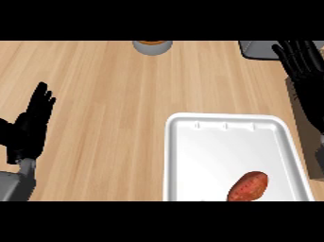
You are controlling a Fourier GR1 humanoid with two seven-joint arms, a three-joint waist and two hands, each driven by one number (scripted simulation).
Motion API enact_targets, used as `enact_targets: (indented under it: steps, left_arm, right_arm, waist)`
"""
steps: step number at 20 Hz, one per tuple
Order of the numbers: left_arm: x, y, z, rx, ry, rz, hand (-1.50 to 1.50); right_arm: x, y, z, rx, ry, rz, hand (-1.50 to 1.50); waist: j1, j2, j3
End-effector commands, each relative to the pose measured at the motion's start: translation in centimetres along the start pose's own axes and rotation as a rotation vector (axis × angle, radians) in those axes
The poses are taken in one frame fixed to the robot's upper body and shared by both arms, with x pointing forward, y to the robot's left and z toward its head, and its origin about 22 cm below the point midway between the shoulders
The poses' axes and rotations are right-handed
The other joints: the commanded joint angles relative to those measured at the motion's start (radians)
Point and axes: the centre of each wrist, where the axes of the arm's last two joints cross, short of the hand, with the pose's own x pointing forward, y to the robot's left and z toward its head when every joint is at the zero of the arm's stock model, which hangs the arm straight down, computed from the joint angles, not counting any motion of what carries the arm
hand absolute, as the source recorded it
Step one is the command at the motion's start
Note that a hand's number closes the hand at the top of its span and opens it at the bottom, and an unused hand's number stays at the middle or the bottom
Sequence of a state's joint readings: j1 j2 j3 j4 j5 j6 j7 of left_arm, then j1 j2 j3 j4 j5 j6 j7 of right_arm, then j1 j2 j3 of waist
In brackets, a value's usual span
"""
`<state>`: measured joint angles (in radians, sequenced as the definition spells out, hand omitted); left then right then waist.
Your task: Pick the sweet potato from the tray and place it in the cardboard box
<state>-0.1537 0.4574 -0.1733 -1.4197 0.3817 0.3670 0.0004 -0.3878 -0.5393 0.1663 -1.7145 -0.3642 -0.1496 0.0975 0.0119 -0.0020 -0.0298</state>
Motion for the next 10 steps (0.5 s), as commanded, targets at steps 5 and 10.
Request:
enact_targets:
  steps: [5,10]
  left_arm:
    - [1.9,2.7,0.0,-0.086,-0.157,-0.201,0.0]
    - [1.9,2.7,0.8,-0.184,-0.191,-0.268,0.0]
  right_arm:
    - [-0.7,-6.6,5.6,-0.666,-0.059,0.063,-1.5]
    - [-6.3,-6.9,15.5,-0.88,0.219,0.217,-1.5]
  waist:
    - [-0.232,-0.063,0.04]
    - [-0.259,-0.044,0.036]
